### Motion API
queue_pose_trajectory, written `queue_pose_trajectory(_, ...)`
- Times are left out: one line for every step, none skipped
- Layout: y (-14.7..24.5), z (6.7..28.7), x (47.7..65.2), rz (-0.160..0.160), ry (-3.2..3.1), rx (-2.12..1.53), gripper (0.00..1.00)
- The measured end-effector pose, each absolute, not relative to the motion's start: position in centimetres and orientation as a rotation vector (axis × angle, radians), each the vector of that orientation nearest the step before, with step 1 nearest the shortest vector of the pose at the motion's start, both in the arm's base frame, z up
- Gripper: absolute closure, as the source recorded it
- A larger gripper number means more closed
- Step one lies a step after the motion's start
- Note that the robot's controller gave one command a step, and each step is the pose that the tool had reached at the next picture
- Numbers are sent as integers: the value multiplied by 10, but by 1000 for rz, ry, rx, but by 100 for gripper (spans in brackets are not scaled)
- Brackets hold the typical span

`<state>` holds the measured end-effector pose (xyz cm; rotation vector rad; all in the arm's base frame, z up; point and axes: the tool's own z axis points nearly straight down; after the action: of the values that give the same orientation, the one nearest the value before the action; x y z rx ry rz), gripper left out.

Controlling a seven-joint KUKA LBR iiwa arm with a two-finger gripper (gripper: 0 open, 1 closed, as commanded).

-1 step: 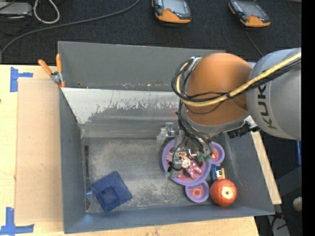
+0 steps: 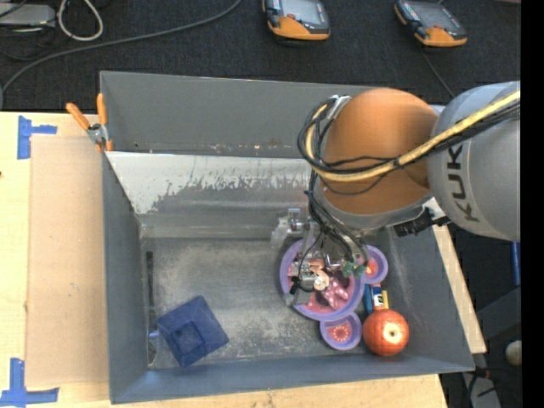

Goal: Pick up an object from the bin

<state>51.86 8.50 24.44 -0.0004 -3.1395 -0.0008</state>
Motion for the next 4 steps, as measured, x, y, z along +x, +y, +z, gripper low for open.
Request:
queue_pose_trajectory(35,162,562,-1,-3142,115,0)
queue_pose_trajectory(-11,74,614,-3,-3107,551,0)
queue_pose_trajectory(24,70,609,-1,-3093,589,0)
queue_pose_trajectory(-12,63,618,-6,-3110,536,0)
